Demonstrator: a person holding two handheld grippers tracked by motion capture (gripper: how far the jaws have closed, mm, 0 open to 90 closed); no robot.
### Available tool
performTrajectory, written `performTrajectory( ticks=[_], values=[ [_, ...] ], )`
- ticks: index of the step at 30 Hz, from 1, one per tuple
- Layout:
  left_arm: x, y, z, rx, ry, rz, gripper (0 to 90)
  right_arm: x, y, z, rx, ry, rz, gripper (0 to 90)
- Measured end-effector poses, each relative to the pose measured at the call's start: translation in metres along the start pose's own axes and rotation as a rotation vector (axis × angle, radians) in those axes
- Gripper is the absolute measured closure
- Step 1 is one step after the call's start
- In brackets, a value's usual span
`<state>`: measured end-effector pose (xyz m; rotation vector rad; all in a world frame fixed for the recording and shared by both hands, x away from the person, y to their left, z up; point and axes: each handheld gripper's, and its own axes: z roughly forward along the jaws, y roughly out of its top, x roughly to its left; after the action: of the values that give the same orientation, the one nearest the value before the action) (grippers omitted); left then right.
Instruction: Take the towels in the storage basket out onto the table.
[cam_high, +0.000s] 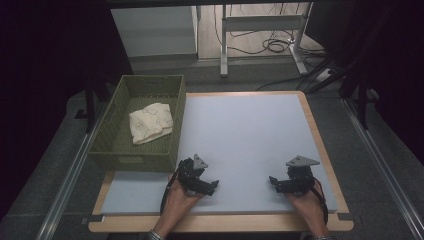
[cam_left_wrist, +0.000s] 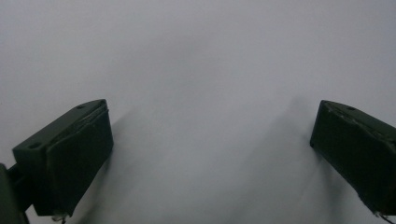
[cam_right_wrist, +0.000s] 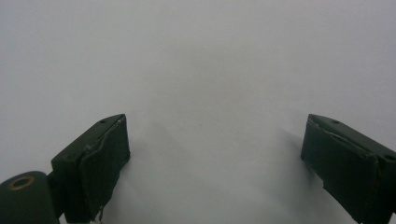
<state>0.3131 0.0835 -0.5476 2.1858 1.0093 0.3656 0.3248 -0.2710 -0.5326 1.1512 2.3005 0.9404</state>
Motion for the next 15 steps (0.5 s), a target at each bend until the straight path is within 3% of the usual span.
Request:
performTrajectory(
  ticks=[15],
  values=[
    [0.0001,0.0003,0.0003,0.002,-0.007,-0.008,0.1,-0.0001,-0.0001,-0.0001,0.000,0.001,0.000,8.1]
  ],
)
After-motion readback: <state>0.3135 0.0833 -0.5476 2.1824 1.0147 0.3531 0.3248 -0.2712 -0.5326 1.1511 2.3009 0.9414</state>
